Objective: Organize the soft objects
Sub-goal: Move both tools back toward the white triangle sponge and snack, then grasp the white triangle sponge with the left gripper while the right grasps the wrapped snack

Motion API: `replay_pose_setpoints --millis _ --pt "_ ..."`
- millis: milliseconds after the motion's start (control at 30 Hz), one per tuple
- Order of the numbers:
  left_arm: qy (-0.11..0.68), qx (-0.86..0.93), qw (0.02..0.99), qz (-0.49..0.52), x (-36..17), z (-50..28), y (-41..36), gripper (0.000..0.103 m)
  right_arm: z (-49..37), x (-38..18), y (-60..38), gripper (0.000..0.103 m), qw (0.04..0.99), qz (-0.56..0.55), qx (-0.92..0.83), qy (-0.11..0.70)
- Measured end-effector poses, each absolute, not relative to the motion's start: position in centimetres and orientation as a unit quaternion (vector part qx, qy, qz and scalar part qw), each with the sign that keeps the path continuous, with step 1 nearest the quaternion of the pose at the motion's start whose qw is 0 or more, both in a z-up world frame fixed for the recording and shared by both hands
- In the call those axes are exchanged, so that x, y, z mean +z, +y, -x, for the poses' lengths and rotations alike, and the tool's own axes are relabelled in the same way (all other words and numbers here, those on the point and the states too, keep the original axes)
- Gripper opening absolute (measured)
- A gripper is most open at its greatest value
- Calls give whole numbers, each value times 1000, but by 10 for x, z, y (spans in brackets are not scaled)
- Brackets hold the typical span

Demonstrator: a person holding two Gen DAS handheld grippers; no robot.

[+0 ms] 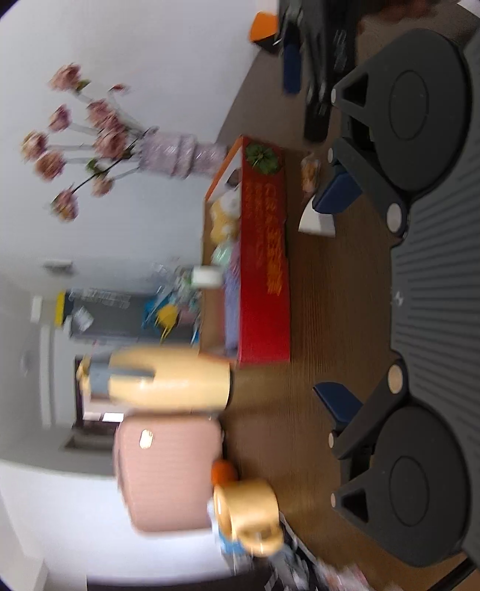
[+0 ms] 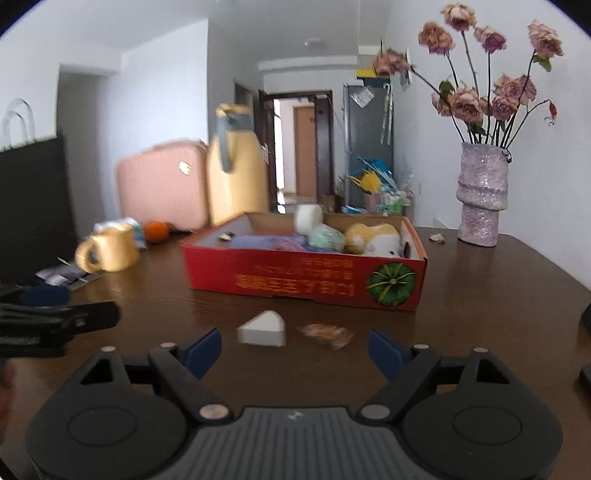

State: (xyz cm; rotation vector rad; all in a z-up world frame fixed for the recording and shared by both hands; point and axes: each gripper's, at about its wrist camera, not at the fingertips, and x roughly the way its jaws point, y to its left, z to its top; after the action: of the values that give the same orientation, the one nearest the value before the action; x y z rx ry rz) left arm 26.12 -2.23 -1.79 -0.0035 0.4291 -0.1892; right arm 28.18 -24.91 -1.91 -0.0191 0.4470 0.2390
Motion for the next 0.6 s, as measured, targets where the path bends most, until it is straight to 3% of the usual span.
replay_pose_setpoints --millis 100,167,367,467,533,567,600 --pt "247 -135 960 -3 -27 -292 -41 99 -324 -31 -254 75 962 23 102 252" --pt "265 -158 951 -5 -33 -311 -52 93 -348 -38 -261 63 957 19 99 273" --pt "306 -197 931 -15 -52 -365 -80 77 -396 -57 -272 54 939 -6 148 309" --pt "324 -217 921 -10 -59 -381 -86 63 -408 -61 -276 42 933 -22 170 317" --pt "325 -221 920 -8 -62 -386 -88 35 -412 -61 -278 30 931 -26 178 318" --pt "323 -223 920 -8 -63 -386 -90 35 -414 -61 -279 19 931 -32 175 319" --pt "318 -224 921 -11 -63 -385 -91 34 -414 -61 -280 17 930 -35 176 320"
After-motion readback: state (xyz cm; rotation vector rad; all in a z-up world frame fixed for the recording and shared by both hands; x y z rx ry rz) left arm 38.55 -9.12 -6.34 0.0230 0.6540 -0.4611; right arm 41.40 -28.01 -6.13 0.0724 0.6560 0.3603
